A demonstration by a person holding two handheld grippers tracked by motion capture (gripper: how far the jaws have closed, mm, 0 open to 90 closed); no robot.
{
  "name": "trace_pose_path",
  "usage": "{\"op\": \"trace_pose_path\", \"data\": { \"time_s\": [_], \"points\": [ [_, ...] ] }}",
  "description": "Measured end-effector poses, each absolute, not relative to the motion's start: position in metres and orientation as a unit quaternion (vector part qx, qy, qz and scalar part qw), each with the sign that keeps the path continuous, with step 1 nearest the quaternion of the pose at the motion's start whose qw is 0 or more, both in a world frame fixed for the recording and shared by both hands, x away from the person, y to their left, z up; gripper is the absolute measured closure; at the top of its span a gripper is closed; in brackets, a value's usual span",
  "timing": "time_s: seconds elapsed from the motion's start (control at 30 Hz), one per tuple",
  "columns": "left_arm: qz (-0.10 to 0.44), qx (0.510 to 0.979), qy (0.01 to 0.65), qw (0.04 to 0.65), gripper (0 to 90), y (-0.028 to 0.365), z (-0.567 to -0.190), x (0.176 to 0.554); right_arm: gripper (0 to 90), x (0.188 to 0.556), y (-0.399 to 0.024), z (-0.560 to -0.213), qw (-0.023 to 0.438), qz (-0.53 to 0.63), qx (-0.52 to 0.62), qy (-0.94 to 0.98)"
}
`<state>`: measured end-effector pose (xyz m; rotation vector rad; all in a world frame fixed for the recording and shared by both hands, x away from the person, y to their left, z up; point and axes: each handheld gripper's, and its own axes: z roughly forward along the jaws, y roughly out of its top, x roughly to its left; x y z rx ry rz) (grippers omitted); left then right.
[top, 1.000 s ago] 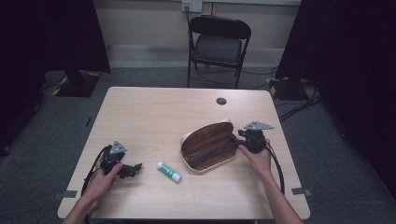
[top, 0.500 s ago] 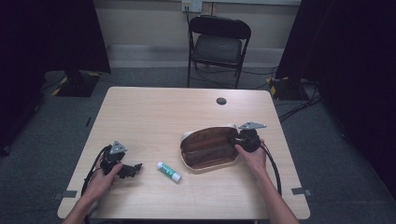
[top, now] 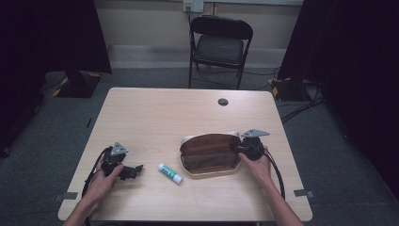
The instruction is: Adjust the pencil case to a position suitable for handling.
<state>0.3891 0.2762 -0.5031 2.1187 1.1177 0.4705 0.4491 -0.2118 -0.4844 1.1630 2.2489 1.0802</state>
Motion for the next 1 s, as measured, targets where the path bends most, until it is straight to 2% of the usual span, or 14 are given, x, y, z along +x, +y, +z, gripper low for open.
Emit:
{"op": "trace_pose_path", "data": {
  "time_s": [0.2, 0.43, 1.0],
  "points": [
    [0.181, 0.815, 0.43, 0.343, 0.0, 0.276, -0.503, 0.389, 68.5, 0.438, -0.21, -0.482, 0.187, 0.378, 0.405, 0.811],
    [0.181, 0.815, 0.43, 0.343, 0.0, 0.276, -0.503, 0.389, 66.2, 0.424, -0.21, -0.482, 0.183, 0.374, 0.419, 0.807],
    [0.18, 0.817, 0.427, 0.343, 0.0, 0.276, -0.503, 0.39, 41.4, 0.408, -0.217, -0.47, 0.193, 0.389, 0.431, 0.791]
  ]
}}
